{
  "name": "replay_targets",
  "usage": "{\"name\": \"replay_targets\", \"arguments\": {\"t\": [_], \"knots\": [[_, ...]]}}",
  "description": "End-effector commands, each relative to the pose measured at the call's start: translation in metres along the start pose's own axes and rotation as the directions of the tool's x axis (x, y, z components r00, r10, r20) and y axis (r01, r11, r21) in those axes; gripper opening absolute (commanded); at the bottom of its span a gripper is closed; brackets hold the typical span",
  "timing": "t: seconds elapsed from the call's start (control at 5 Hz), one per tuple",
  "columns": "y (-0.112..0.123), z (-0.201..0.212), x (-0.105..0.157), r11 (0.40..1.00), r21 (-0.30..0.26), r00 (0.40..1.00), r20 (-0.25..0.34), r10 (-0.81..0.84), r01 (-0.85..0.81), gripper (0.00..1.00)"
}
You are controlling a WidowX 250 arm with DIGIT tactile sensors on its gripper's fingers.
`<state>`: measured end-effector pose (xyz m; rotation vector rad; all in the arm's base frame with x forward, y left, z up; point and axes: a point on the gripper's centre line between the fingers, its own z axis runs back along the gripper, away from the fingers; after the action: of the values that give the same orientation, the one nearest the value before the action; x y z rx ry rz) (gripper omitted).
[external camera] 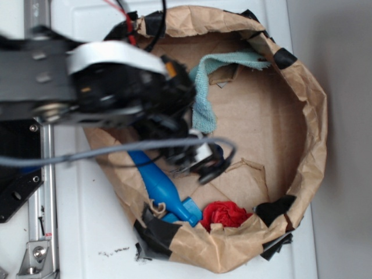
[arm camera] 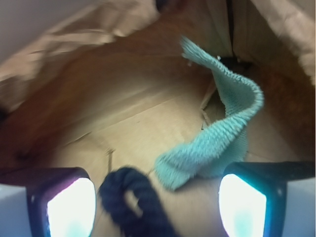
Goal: Grab the blue cloth.
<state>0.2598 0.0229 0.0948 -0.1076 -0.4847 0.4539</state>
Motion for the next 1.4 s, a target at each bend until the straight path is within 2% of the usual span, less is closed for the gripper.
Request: {"name": "replay_targets", "arguments": {"t": [0.0, 0.2, 0.4, 0.6, 0.8, 1.0, 1.2], "knots": [[0.047, -0.024, 0.033, 0.992, 0.126, 1.000, -0.024, 0.013, -0.010, 1.00], [0.057, -0.043, 0.040, 0.987, 0.151, 0.998, -0.047, -0.049, 0.055, 0.77], [0.036, -0.048, 0.055, 0.975, 0.133, 0.984, -0.035, -0.177, 0.180, 0.00], [-0.005, -0.022, 0.065, 0.932, 0.100, 0.938, -0.062, -0.342, 0.347, 0.00], [-0.043, 0.021, 0.067, 0.870, 0.020, 0.863, -0.135, -0.486, 0.493, 0.00], [-0.059, 0.056, 0.065, 0.924, -0.144, 0.866, -0.322, -0.383, 0.355, 0.00], [-0.048, 0.080, 0.059, 0.955, -0.050, 0.897, -0.332, -0.292, 0.292, 0.00]]}}
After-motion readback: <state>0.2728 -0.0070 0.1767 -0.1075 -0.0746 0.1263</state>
